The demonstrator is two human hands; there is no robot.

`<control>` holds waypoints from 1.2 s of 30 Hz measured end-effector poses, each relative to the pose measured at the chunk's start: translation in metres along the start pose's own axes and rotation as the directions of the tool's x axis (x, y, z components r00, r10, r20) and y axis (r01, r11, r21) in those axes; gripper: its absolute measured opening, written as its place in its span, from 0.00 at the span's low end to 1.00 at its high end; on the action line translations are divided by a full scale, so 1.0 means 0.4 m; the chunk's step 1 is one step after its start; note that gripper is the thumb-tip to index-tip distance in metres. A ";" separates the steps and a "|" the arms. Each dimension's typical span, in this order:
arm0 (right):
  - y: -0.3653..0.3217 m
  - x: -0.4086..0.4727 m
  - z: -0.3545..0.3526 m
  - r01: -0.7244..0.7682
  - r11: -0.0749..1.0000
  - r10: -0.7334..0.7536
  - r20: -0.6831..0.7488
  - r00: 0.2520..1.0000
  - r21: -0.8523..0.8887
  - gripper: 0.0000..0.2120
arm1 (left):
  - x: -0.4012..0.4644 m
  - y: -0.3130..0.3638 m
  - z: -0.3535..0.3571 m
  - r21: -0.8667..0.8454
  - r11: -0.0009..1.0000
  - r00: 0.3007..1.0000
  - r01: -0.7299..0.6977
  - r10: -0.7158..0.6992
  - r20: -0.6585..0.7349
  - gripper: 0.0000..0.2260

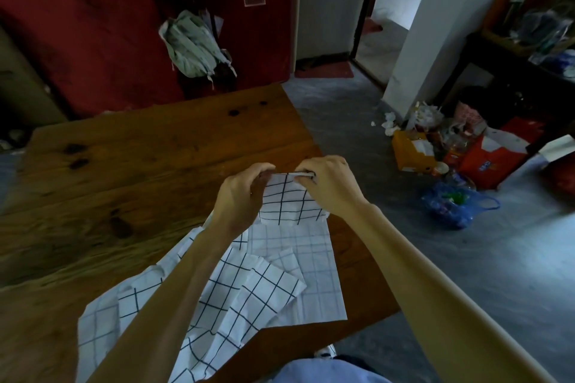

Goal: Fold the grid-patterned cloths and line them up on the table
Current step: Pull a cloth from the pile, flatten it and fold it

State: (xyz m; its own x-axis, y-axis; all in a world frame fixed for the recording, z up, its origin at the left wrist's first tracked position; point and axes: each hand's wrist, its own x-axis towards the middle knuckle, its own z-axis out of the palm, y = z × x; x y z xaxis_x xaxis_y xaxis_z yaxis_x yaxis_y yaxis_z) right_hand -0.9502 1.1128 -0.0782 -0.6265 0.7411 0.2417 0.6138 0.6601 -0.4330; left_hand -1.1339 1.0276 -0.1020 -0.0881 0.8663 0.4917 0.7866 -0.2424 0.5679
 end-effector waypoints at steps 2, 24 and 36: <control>0.002 0.001 -0.009 -0.037 0.994 0.036 0.013 0.999 0.106 0.06 | -0.006 -0.008 0.006 0.017 0.999 0.999 0.038 -0.039 0.008 0.11; 0.006 0.012 -0.042 -0.097 0.910 0.204 -0.233 0.951 0.402 0.04 | -0.091 -0.003 0.082 0.007 0.970 0.964 0.243 -0.241 -0.110 0.05; 0.033 -0.004 -0.044 -0.114 0.912 0.246 -0.302 0.921 0.395 0.05 | -0.141 -0.058 0.110 0.032 0.951 0.951 0.308 -0.307 -0.043 0.05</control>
State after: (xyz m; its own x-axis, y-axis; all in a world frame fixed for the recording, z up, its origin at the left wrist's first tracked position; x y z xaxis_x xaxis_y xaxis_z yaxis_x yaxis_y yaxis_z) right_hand -0.9324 1.1224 -0.0689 -0.2812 0.8819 0.3784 0.4410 0.4690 -0.7653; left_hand -1.1204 1.0038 -0.1720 -0.3512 0.8794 0.3215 0.7404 0.0506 0.6703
